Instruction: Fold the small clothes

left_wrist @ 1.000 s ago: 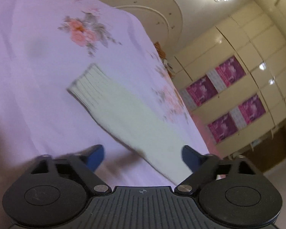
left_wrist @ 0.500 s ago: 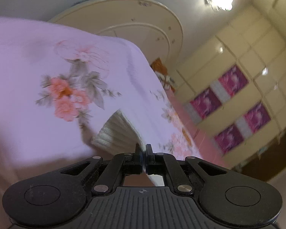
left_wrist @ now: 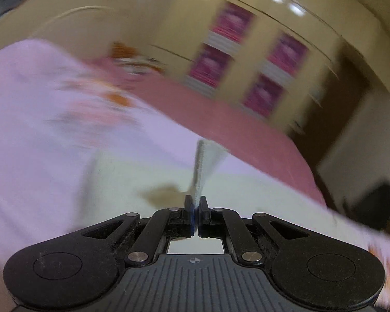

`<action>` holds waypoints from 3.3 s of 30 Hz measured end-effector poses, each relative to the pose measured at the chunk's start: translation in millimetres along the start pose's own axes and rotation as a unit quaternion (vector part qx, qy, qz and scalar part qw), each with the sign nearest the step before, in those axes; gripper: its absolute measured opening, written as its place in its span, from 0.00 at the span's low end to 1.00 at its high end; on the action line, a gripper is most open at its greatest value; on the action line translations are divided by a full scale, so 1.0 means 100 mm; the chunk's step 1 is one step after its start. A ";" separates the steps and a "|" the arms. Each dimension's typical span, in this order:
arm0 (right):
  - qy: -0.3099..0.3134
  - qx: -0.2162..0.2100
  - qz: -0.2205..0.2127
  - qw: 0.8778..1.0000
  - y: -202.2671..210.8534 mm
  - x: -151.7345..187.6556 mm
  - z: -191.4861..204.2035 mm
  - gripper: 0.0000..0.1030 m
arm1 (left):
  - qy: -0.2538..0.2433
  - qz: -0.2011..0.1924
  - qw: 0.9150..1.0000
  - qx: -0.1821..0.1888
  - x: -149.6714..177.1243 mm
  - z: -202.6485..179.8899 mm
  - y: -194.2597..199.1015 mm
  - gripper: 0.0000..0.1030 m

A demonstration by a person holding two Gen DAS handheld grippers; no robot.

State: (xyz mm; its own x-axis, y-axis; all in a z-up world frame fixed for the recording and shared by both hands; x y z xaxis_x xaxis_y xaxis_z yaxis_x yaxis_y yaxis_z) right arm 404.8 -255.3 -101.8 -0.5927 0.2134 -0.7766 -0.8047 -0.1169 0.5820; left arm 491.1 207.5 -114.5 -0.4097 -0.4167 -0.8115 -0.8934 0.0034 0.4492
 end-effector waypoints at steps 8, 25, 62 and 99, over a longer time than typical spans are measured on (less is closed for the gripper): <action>-0.018 -0.005 -0.011 1.000 0.13 -0.06 -0.33 0.34 | -0.121 0.041 0.989 0.074 0.49 -1.73 -0.29 0.02; -0.099 0.005 -0.024 0.995 0.26 -0.20 -1.34 0.39 | -0.224 0.051 0.964 0.133 1.11 -3.21 -0.01 0.81; -0.042 -0.048 -0.027 0.998 -0.58 -0.61 -0.33 0.07 | -0.192 0.026 0.980 -0.045 0.46 -1.10 0.26 0.40; 0.060 -0.064 -0.031 0.996 -0.61 -0.69 -0.03 0.07 | -0.161 0.023 0.985 -0.054 0.51 -1.14 0.07 0.40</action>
State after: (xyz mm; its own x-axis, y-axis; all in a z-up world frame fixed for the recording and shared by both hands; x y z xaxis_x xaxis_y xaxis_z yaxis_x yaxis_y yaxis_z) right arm 495.1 -265.7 -84.3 -0.5357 0.1070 -0.8376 -0.8327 -0.2316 0.5030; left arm 485.4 82.1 -110.3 -0.5019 -0.1077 -0.8582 -0.8550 -0.0884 0.5111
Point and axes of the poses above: each gripper's, at about its wrist camera, not at the fingertips, and y roughly against the way its jaws point, z to its left, x to its underside, the point moved 4 cm from there along -y, roughly the way its jaws point, and after that the axes turned 5 degrees about -z, right-handed, at the moved point
